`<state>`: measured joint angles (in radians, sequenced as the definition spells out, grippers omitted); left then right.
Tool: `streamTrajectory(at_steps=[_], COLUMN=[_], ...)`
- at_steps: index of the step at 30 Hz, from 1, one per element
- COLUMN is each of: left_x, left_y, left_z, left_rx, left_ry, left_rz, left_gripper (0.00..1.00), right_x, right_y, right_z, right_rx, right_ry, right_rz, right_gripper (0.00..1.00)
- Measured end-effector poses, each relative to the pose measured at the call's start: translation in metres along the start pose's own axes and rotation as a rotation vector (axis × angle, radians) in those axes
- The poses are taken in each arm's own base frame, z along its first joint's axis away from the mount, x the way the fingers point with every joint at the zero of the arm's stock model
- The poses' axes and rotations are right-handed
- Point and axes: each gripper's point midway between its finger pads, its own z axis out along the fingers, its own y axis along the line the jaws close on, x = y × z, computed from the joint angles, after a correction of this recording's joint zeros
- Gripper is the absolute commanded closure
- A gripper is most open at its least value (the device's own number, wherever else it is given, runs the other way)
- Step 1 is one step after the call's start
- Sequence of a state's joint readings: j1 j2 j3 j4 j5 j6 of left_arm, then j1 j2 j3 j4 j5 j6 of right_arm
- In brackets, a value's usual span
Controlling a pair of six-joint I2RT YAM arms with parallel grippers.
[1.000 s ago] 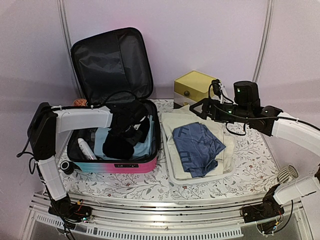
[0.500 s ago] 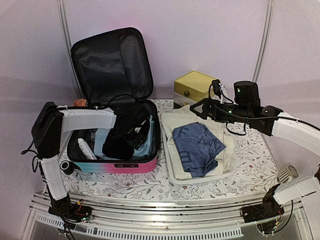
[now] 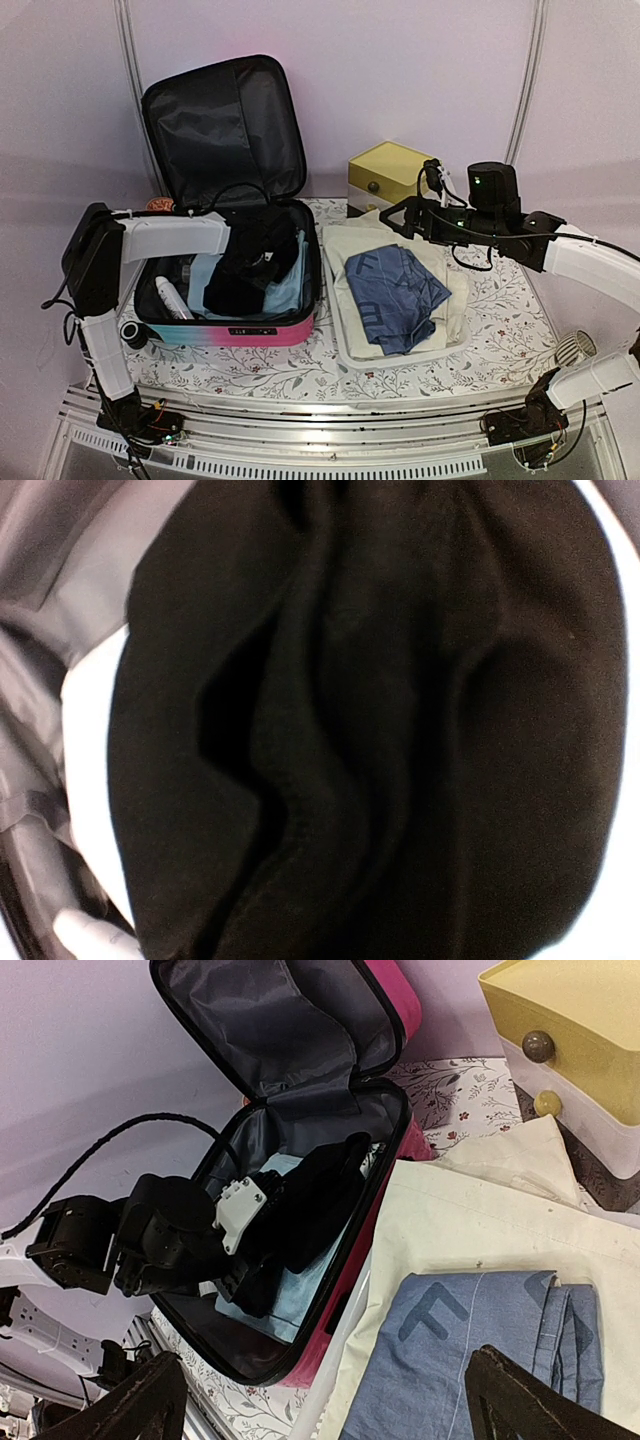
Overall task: Open, take out, and arrange the luggage
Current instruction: Pick up the clothes from the opened luggage.
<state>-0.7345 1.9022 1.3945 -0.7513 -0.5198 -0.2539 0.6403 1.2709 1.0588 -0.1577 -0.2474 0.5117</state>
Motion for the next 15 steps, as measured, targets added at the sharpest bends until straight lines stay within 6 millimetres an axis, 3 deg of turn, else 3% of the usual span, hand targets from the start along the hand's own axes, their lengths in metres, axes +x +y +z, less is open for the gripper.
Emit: streamTrajectory(at_steps=[5, 15], left_x=[-0.001, -0.006], left_y=[0.012, 0.019], left_z=[-0.003, -0.016], left_rx=[-0.019, 0.041], left_ry=[-0.003, -0.024], left_rz=[-0.026, -0.058], left_gripper=[0.99, 1.00], right_x=[0.000, 0.000], right_y=[0.000, 0.000], right_z=[0.000, 0.000], right_rx=[0.000, 0.000], right_ry=[0.000, 0.000], right_rz=[0.000, 0.000], right_gripper=[0.01, 0.01])
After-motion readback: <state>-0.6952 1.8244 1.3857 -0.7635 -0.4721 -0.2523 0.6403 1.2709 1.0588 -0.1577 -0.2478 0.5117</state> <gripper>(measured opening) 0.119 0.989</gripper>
